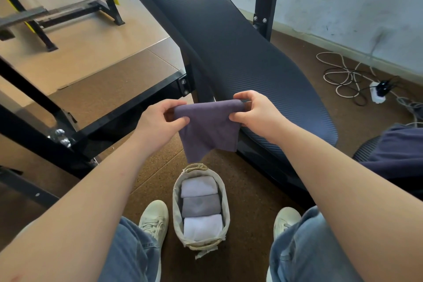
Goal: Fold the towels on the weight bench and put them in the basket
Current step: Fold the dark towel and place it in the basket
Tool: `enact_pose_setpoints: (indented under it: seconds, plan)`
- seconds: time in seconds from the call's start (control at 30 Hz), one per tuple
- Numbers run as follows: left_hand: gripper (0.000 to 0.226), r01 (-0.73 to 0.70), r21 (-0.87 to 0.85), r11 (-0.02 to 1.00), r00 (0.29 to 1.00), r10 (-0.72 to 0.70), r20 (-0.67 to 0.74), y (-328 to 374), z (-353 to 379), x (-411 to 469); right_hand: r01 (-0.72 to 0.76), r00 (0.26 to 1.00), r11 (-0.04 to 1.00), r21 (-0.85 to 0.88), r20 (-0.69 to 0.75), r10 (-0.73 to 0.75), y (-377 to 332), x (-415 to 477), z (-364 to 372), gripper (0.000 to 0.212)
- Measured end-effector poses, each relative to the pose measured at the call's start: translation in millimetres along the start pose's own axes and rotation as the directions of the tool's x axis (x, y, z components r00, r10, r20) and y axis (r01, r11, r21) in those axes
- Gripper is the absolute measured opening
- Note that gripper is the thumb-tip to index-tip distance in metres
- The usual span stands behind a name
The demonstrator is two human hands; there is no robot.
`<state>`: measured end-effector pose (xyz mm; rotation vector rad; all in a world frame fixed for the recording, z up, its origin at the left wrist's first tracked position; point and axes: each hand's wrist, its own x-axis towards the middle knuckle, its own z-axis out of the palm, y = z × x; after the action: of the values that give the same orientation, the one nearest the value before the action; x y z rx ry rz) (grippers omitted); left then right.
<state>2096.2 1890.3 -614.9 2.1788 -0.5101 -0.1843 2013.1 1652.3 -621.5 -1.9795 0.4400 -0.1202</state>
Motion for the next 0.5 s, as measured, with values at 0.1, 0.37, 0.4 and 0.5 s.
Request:
enact_pose_setpoints:
  seconds: [0.1,0.37,0.4,0.5]
  plan:
    - [0.038,-0.011,-0.004,1.000,1.000,0.011,-0.014,0,0,0,-0.002,1.000,1.000,0.022,-0.026,0.002,2,3,-1,0.034]
    - [0.045,0.014,-0.140,0.990,1.000,-0.015,-0.006,4,3,-1,-0.086,0.996,0.990,0.109,0.009,0.085,-6,0,7,0.032]
    - [0.045,0.014,-0.153,0.988,1.000,-0.015,-0.009,5,4,-2,-0.111,0.994,0.981,0.160,0.016,0.110,-7,0,9,0.038]
    - [0.030,-0.023,-0.127,0.992,0.996,0.012,-0.084,6,5,-2,-0.155,0.987,0.959,0.238,0.073,0.142,-9,-1,12,0.034]
